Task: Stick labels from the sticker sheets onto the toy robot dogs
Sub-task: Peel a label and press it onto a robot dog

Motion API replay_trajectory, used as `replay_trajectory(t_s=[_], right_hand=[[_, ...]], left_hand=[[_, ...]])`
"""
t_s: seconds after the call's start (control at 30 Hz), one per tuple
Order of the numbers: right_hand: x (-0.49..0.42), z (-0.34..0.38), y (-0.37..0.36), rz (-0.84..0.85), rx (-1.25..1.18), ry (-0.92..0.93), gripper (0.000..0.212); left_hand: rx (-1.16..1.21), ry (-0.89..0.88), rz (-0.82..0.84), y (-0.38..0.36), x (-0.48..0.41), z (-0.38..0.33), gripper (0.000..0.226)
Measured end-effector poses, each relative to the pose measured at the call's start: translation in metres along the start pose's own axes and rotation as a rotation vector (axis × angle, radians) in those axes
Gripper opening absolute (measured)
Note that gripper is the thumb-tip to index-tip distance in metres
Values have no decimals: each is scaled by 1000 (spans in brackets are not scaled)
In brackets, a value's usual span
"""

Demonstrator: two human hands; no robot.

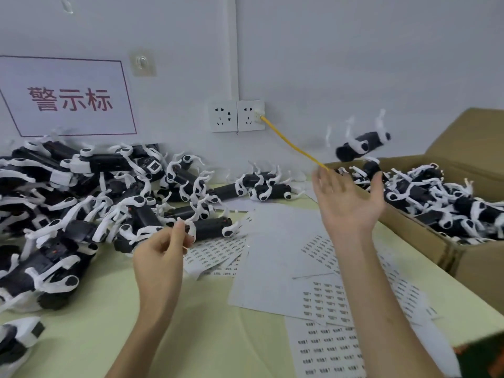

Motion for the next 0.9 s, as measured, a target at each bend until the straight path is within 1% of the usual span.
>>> replay_trajectory(t_s=[0.03, 0.1, 0.13, 0.17, 0.23, 0.3, 0.37, 0.4, 0.47, 0.53, 0.6, 0.7, 0.77, 0.8, 0.83, 0.87, 0.9], right_hand=[[0, 17, 11, -77, 4, 78, 74], [1, 32, 36, -262, 61, 147, 64], [1, 31, 45, -331, 83, 137, 57], [1, 25, 52, -378, 99, 105, 49], [0, 6, 55, -415, 139, 13, 38], [-2, -12, 52, -395, 237, -69, 35], [-4, -26, 47, -362, 357, -103, 32], [-5, -32, 44, -346, 405, -114, 30], [-4, -43, 40, -322, 475, -133, 27], [-3, -52, 36, -296, 521, -157, 26], [-3, -57, 35, -281, 555, -178, 26], [-2, -60, 36, -280, 590, -189, 24], [-2, -62, 36, -276, 637, -197, 21], [-3, -64, 36, -272, 702, -194, 19], [-4, -65, 36, -267, 837, -177, 15], [-5, -68, 34, -250, 1049, -144, 14], [-5, -73, 30, -217, 1297, -95, 16]], left_hand=[[-30, -15, -16, 1, 0, -2, 31], [-109, -45, -61, 6, -2, -4, 10], [-159, -55, -81, 8, -3, -4, 15], [-204, -57, -102, 12, -4, -2, 28], [-338, -54, -169, 22, -7, 0, 51], [-518, -6, -246, 35, -7, -1, 65], [-638, 57, -275, 48, -10, 3, 74], [-665, 87, -259, 53, -12, 9, 76], [-683, 152, -164, 55, -16, 25, 76], [-662, 202, -46, 49, -17, 41, 69], [-632, 207, -10, 43, -16, 46, 58], [-620, 152, -76, 44, -17, 40, 32], [-615, 95, -141, 46, -18, 33, 22], [-595, 63, -177, 47, -17, 29, 23], [-563, 27, -208, 46, -17, 25, 28], [-530, -20, -230, 44, -16, 19, 33], [-507, -78, -233, 41, -16, 12, 34]])
Point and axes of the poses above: each hand's wrist, its own x-axis away from the middle knuckle, its own y-axis out of the back of the hand, z = x × y, the point moved 8 cm from there along -x, towards the middle knuckle, and after that the axes turned 10 degrees about -y, right-handed, at the moved point
